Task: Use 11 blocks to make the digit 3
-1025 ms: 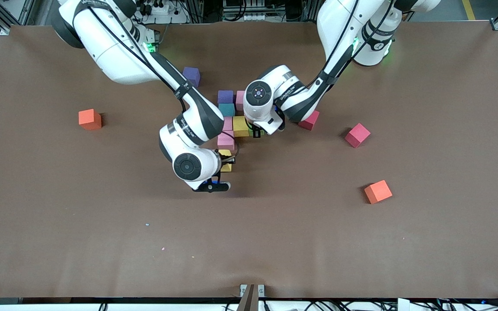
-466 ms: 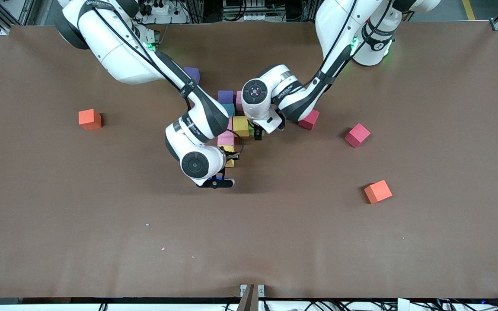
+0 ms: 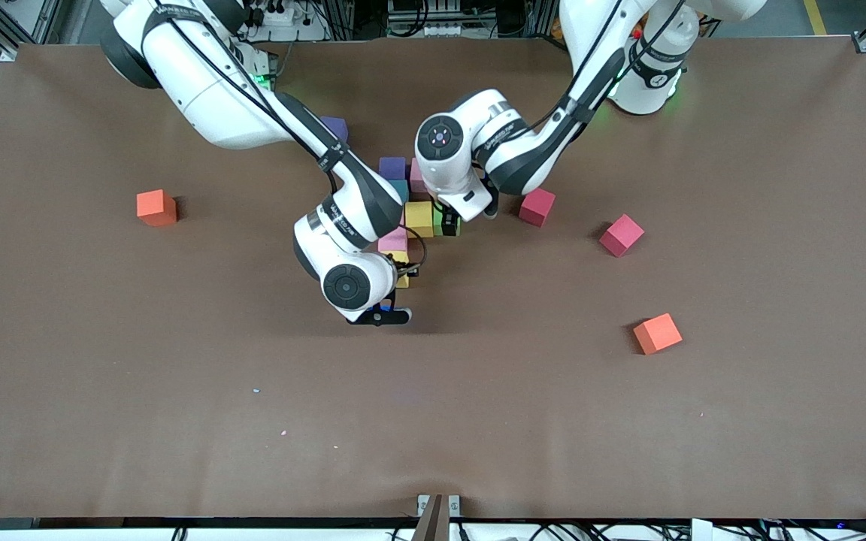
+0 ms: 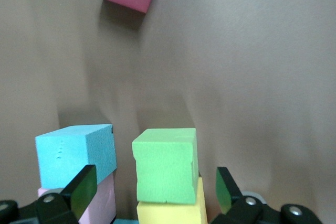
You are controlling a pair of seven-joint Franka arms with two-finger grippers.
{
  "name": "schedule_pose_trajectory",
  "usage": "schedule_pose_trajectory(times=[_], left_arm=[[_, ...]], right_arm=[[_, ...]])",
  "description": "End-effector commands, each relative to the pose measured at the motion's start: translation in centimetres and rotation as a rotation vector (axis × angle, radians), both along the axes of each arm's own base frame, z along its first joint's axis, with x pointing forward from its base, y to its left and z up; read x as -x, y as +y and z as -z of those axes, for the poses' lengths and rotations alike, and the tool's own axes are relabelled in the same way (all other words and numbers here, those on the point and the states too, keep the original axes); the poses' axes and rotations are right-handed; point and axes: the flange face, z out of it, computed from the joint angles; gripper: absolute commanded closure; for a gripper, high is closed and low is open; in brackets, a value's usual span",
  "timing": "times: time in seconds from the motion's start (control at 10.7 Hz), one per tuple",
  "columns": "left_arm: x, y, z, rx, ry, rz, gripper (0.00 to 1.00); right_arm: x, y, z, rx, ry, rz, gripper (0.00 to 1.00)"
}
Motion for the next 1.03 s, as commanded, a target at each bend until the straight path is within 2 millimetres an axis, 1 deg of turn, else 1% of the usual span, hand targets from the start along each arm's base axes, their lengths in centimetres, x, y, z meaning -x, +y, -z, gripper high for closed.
schedule_pose_trajectory(times=[0.0,0.09,0.28,0.37,0.47,0.56,0.65,0.75,0.84,0.93], left_arm=[[-0.5,1.6,-2.0,-0.017,-0.018,0.055,0.0],[0.2,2.4,-2.2,-0.03,-0.018,0.099,0.0],[1.0,5.1,-3.3,-0.025,-0.04,0.209,0.0],[1.4,6.6,-3.7,-0.02,-0.053,0.255,0.0],[1.6,7.9,-3.8,-0.017,-0.056,0.306,0.0],[1.7,9.5,-3.6,-0.022,-0.042,0.372,0.0],[1.9,11.4,-2.9,-0.031,-0.028,0.407,0.0],[2.1,13.7,-2.1,-0.03,-0.033,0.415,0.0],[1.8,15.5,-1.0,-0.023,-0.033,0.417,0.0],[2.0,16.3,0.1,-0.029,-0.014,0.421,0.0]], right_arm=[[0.0,0.7,0.2,0.017,-0.001,0.001,1.0],[-0.1,0.6,0.2,0.019,-0.003,0.0,1.0],[-0.1,0.6,0.2,0.024,-0.01,-0.007,1.0],[-0.1,0.6,0.2,0.025,-0.011,-0.008,0.88],[-0.1,0.6,0.4,0.026,-0.01,-0.007,0.64],[-0.1,0.5,0.5,0.027,-0.013,-0.01,0.45],[-0.2,0.5,0.4,0.032,-0.022,-0.017,0.33],[-0.3,0.5,0.4,0.028,-0.033,-0.019,0.11],[-0.3,0.6,0.4,0.024,-0.04,-0.016,0.0],[-0.4,0.6,0.4,0.021,-0.043,-0.014,0.0]])
